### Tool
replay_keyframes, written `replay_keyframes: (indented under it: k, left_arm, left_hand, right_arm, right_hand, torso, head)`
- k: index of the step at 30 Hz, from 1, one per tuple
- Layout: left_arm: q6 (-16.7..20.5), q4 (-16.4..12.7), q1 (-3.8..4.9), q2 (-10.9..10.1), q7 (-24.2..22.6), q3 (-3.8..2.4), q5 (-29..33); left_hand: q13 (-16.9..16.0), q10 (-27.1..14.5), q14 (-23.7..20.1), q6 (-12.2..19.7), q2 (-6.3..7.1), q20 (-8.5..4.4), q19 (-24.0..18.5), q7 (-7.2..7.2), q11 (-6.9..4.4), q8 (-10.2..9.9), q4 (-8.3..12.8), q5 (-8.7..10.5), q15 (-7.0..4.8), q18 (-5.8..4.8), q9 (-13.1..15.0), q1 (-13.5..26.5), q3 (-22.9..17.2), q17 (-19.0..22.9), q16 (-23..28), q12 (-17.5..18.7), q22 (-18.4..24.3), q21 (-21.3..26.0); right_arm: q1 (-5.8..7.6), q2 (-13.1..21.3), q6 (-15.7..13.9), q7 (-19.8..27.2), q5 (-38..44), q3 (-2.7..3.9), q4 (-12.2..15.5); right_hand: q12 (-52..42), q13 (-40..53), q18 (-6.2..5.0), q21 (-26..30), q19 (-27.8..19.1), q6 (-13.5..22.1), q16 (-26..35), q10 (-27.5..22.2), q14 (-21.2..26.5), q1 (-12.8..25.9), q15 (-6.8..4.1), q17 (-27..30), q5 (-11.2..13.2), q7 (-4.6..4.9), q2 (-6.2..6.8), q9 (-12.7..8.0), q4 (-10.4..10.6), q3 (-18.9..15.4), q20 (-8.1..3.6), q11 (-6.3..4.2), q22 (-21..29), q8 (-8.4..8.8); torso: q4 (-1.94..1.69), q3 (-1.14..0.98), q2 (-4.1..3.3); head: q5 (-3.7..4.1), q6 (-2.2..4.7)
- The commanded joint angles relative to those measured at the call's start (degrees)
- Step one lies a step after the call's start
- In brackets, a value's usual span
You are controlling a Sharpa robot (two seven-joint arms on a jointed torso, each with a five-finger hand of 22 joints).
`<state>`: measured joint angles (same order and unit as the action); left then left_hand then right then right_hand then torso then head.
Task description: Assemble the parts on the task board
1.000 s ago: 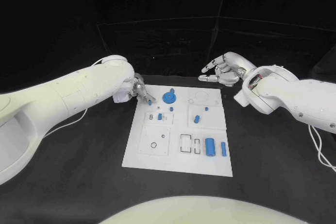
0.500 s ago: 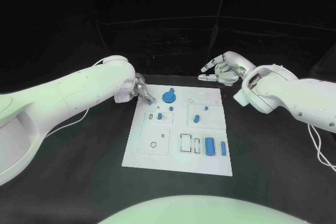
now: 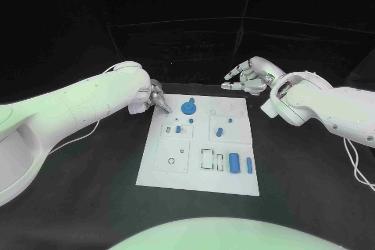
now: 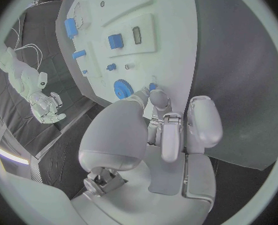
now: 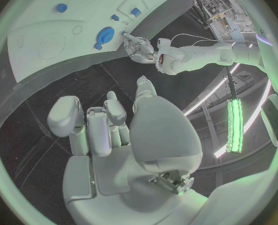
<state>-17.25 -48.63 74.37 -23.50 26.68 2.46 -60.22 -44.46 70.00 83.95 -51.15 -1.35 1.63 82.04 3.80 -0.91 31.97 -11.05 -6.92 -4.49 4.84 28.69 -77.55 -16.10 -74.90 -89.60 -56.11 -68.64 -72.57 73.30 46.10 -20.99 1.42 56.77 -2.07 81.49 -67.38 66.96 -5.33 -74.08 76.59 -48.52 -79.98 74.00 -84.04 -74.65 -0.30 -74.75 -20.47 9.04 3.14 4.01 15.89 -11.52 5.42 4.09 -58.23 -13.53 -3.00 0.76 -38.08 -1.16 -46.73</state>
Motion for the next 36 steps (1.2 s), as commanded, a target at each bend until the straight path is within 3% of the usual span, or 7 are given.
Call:
replay_keyframes:
  k: [1,5,16,23,28,32,36]
  left_arm:
    - [1.56,-0.68,0.08,-0.51,-1.74,-0.01,0.14]
    - [2.75,-2.55,0.09,-1.83,-2.14,-0.01,0.97]
    - [11.49,-14.66,0.03,-8.96,-1.02,0.08,1.56]
    - [13.85,-21.62,-0.86,-12.84,-0.15,0.35,1.59]
    - [13.98,-24.91,-1.31,-14.45,0.69,1.38,1.39]
    - [13.62,-26.34,-1.5,-14.95,1.12,1.97,0.54]
    - [13.2,-27.16,-1.68,-15.2,1.49,2.23,0.14]
  left_hand:
    - [0.34,0.27,5.83,0.38,2.48,0.06,-0.2,-0.03,0.0,0.95,8.67,-0.73,0.16,0.07,0.61,2.82,-13.7,-14.17,0.07,0.25,-0.13,0.2]
    - [0.39,0.86,5.83,0.19,5.15,0.08,-0.16,0.04,-0.04,2.43,10.53,-2.94,0.06,0.06,1.33,6.91,-20.7,-14.14,0.09,-0.02,-0.32,0.24]
    - [-0.37,1.83,5.83,0.08,6.26,-0.04,0.0,-0.4,-0.18,3.74,12.33,-4.28,-0.2,0.03,1.94,10.21,-24.88,-14.16,0.07,-0.95,-0.57,0.2]
    - [-0.7,2.19,5.81,-0.05,6.56,-0.11,0.15,-0.51,-0.28,4.11,12.84,-4.45,-0.28,-0.02,2.08,10.91,-25.72,-14.05,0.12,-1.3,-0.87,-0.01]
    - [-0.95,2.54,5.82,-0.17,6.99,-0.18,0.24,-0.61,-0.38,4.42,13.37,-4.84,-0.35,-0.05,2.18,11.44,-26.29,-14.08,0.1,-1.58,-1.05,-0.12]
    - [-1.07,2.7,5.83,-0.22,7.16,-0.2,0.24,-0.65,-0.42,4.54,13.55,-5.05,-0.38,-0.04,2.22,11.67,-26.45,-14.11,0.09,-1.69,-1.04,-0.1]
    - [-1.14,2.87,5.8,-0.32,7.53,-0.22,0.15,-0.72,-0.46,4.71,13.82,-5.16,-0.39,0.01,2.26,12.01,-26.5,-14.0,0.15,-1.78,-0.83,0.12]
  right_arm:
    - [0.11,0.02,-0.02,0.26,-0.12,0.04,0.06]
    - [0.11,0.11,0.09,0.14,-0.12,0.04,0.09]
    - [0.11,0.36,0.1,0.09,-0.28,0.04,0.07]
    - [0.11,0.39,0.1,0.13,-0.37,0.03,-0.05]
    - [0.11,0.28,-0.42,0.48,-0.42,0.03,-0.26]
    - [0.11,0.17,-0.65,0.82,-0.55,0.02,-0.46]
    - [0.11,0.1,-0.57,1.03,-0.68,0.02,-0.57]
  right_hand:
    - [0.09,-0.04,-0.64,0.31,-0.14,0.43,0.24,-0.32,-2.57,-0.17,-0.22,-0.09,-0.52,0.06,-0.62,-0.07,-0.36,-0.18,0.03,-0.01,0.07,-0.34]
    - [0.07,-0.15,-0.65,0.38,-0.11,0.5,0.31,-0.41,-2.58,-0.36,-0.25,-0.09,-2.7,0.03,-0.8,-0.06,-0.45,-0.32,0.0,-0.05,0.13,-0.5]
    - [0.17,-0.29,-0.67,0.45,-0.16,0.52,0.39,-0.5,-2.55,-0.37,-0.25,0.01,-2.98,0.03,-0.85,-0.06,-0.44,-0.36,0.0,-0.05,0.26,-0.54]
    - [0.17,-0.29,-0.67,0.45,-0.16,0.52,0.39,-0.5,-2.55,-0.37,-0.25,0.01,-2.98,0.03,-0.85,-0.06,-0.44,-0.36,0.0,-0.05,0.26,-0.54]
    - [1.08,-1.22,-0.79,0.8,-0.44,0.52,0.65,-1.19,-2.47,-0.39,-0.25,0.36,-3.12,0.03,-0.86,-0.06,-0.45,-0.39,0.0,-0.05,0.91,-0.56]
    - [8.99,-9.05,-1.71,3.89,-2.8,0.42,3.15,-7.03,-1.55,-0.94,-0.28,3.42,-3.45,-0.05,-1.16,-0.03,-0.67,-0.64,-0.05,-0.11,6.03,-0.93]
    - [12.18,-12.45,-1.91,5.06,-3.35,-0.14,4.35,-8.63,-1.25,-1.42,-0.46,4.59,-3.52,-0.26,-1.65,0.04,-0.85,-0.76,-0.14,-0.31,7.5,-1.4]
  torso:
    - [-0.04,-0.02,0.05]
    - [-0.13,-0.02,0.06]
    - [-0.23,0.02,0.16]
    - [-0.31,-0.02,0.19]
    - [-0.43,0.13,0.17]
    - [-0.2,0.0,0.09]
    - [-0.14,0.01,0.04]
  head:
    - [-0.01,0.04]
    - [-0.01,0.06]
    - [-0.19,0.11]
    - [-0.38,0.18]
    - [-0.44,0.11]
    - [-0.76,0.16]
    - [-0.84,0.13]
